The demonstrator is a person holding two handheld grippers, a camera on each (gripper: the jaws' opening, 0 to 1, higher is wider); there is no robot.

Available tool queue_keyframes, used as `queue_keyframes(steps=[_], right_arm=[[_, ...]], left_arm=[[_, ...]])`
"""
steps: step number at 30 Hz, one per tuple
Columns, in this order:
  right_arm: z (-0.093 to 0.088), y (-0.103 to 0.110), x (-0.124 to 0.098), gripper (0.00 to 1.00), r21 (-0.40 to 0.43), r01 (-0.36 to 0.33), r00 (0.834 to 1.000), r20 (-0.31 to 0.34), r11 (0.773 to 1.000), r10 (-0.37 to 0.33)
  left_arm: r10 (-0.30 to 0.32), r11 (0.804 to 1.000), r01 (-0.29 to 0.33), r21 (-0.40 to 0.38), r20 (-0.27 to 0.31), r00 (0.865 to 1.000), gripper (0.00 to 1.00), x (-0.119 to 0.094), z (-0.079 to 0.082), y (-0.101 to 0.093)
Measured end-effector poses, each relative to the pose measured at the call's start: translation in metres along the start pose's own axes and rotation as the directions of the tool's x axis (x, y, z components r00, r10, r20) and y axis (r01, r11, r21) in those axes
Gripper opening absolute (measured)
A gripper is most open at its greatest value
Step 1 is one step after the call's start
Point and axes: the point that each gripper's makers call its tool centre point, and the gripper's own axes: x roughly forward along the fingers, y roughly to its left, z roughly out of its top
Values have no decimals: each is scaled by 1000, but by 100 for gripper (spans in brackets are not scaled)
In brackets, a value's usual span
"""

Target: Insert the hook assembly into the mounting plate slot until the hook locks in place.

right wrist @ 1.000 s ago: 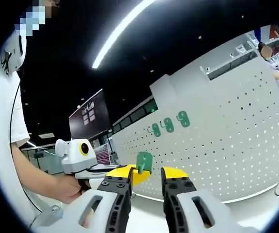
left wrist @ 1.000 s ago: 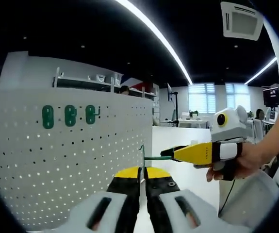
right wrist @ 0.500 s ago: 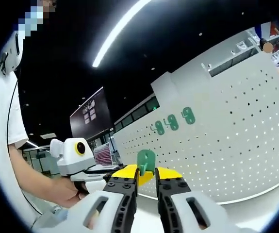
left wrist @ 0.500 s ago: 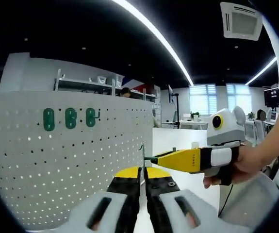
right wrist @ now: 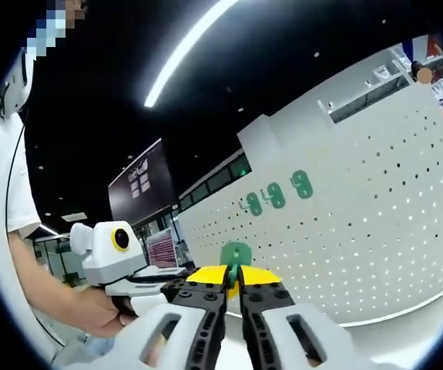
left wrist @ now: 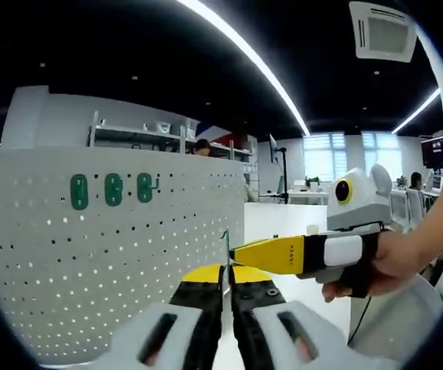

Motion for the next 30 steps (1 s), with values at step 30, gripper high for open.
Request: queue_keyframes(steps=[30], right_arm=[[4, -6, 6, 2, 129, 59, 998, 28, 990, -63]], left_arm=[[53, 998, -52, -42, 7, 999, 2, 1, -4, 6]])
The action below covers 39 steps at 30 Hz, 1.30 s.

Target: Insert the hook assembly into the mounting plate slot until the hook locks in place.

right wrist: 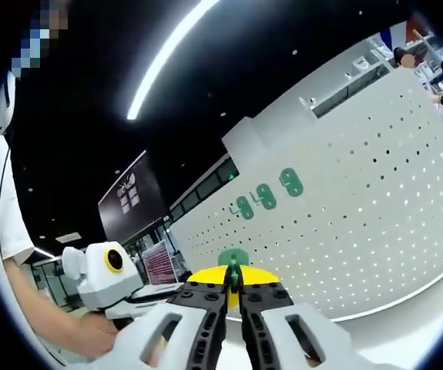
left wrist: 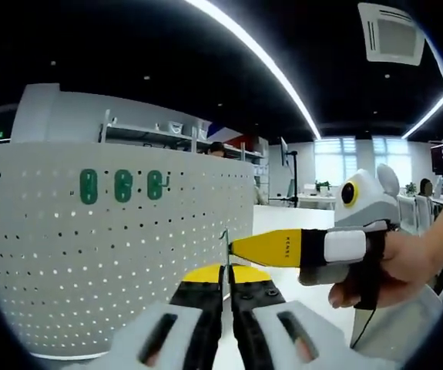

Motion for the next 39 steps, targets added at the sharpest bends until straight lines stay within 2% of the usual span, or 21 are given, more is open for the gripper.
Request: queue_keyframes(steps=[4, 8, 11, 18, 27, 39], right_arm=[[-3, 1, 0, 2, -17, 1, 1000, -13, 1000, -1], [-8, 4, 0, 3, -45, -9, 999, -34, 999, 8], [-4, 2, 0, 2, -59, 0, 1000, -18, 998, -1], [-1, 1, 2, 2, -24, 0, 1000, -10, 1000, 0], [-3, 2, 3, 2, -61, 1, 1000, -21, 998, -2], [-2, 2, 1, 1, -56, 3, 1000, -21, 998, -5]], left_arm=[[5, 1000, -5, -4, -8, 1000, 2, -1, -2, 0], [10, 1000, -10, -16, 10, 1000, 2, -2, 2, 2], [4, 1000, -4, 8, 7, 1000, 2, -1, 3, 0], [8, 1000, -8, -11, 1, 1000, 2, -1, 2, 1], [6, 1000, -6, -6, 8, 1000, 2, -1, 3, 1], [2, 1000, -2, -14, 4, 1000, 2, -1, 3, 1]])
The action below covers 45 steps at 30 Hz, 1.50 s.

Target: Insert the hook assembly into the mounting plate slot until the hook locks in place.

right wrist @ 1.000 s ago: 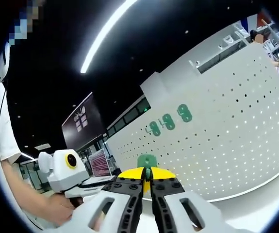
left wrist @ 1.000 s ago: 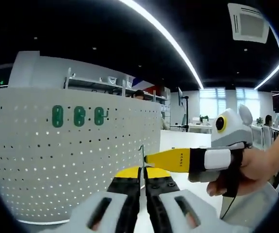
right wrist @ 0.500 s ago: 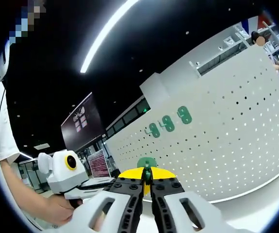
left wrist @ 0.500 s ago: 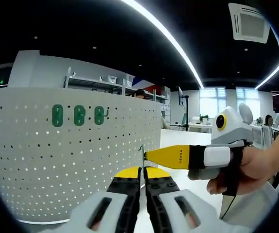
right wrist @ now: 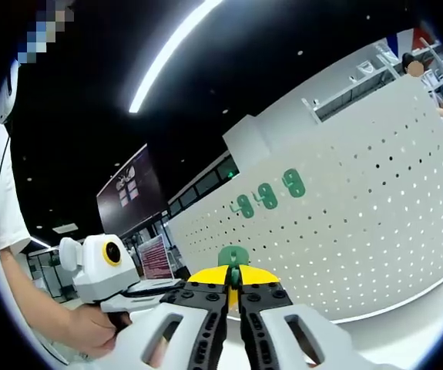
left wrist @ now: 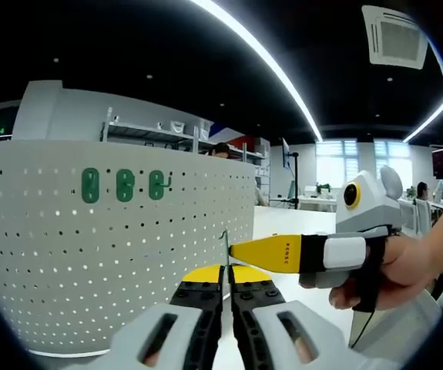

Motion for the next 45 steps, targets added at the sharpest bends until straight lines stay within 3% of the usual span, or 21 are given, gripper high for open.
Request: queue_keyframes(steps=[12, 19, 32, 39, 42, 45], right_arm=[[-1, 0, -2, 0, -13, 4, 1000, -11, 1000, -5], [-1, -1, -3, 0, -21, 12, 1000, -18, 1000, -12], [-2, -1, -2, 0, -11, 10, 1000, -20, 1000, -11], [-2, 0, -1, 0, -49, 18, 999, -26, 999, -19], [3, 6, -1, 0, -282, 19, 999, -37, 959, -31], [-4, 5, -1, 0, -501, 30, 990, -101, 865, -93]], left_arm=[[-4, 1000, 4, 29, -3, 1000, 3, 0, -1, -2], [-38, 999, 38, 11, -29, 999, 7, 0, -7, -4], [0, 1000, 1, 15, -79, 997, 71, 5, -23, 1], [3, 1000, -3, 6, -80, 997, 71, 5, -23, 3], [6, 1000, -5, 4, -88, 996, 70, 5, -25, 4], [11, 1000, -10, 4, -98, 995, 69, 4, -28, 5]])
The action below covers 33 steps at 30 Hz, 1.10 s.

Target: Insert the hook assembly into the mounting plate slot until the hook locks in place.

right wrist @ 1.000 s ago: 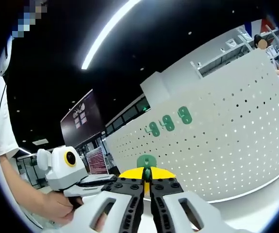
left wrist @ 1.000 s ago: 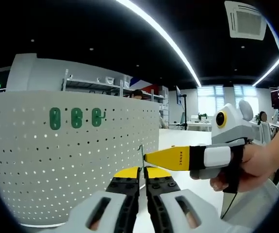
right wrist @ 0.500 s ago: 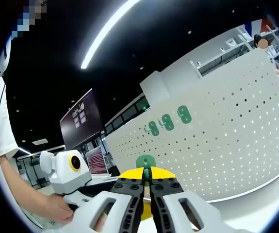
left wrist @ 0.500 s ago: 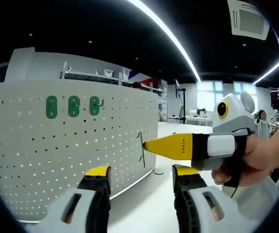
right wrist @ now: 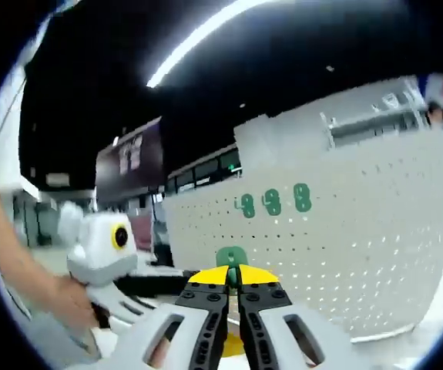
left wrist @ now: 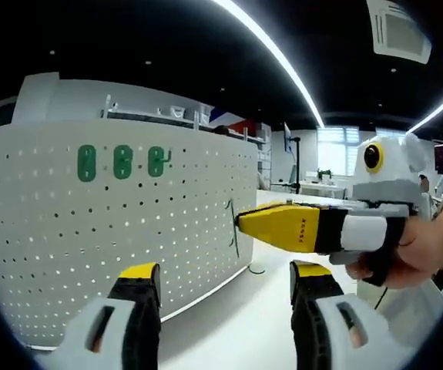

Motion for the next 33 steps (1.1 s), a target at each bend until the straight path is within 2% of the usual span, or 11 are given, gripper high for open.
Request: queue_keyframes(steps=[1, 11, 21, 29, 33], right_arm=[[0, 1, 0, 0, -29, 3, 1000, -9, 1000, -3], [2, -3, 2, 0, 17, 13, 1000, -1, 1000, -13], [9, -28, 8, 1, 87, 85, 996, 9, 993, -86], [15, -44, 14, 1, 81, 124, 992, 9, 989, -125], [18, -54, 17, 1, 103, 146, 989, 15, 984, -148]], left_arm=[[2, 1000, -2, -5, -2, 1000, 69, 0, -1, 0], [11, 1000, -11, 0, 3, 1000, 69, -1, 1, 3], [39, 999, -39, 1, 16, 999, 68, -11, 5, 15], [77, 997, -77, 1, 21, 997, 68, -22, 7, 31], [94, 996, -94, 2, 24, 995, 67, -29, 8, 36]])
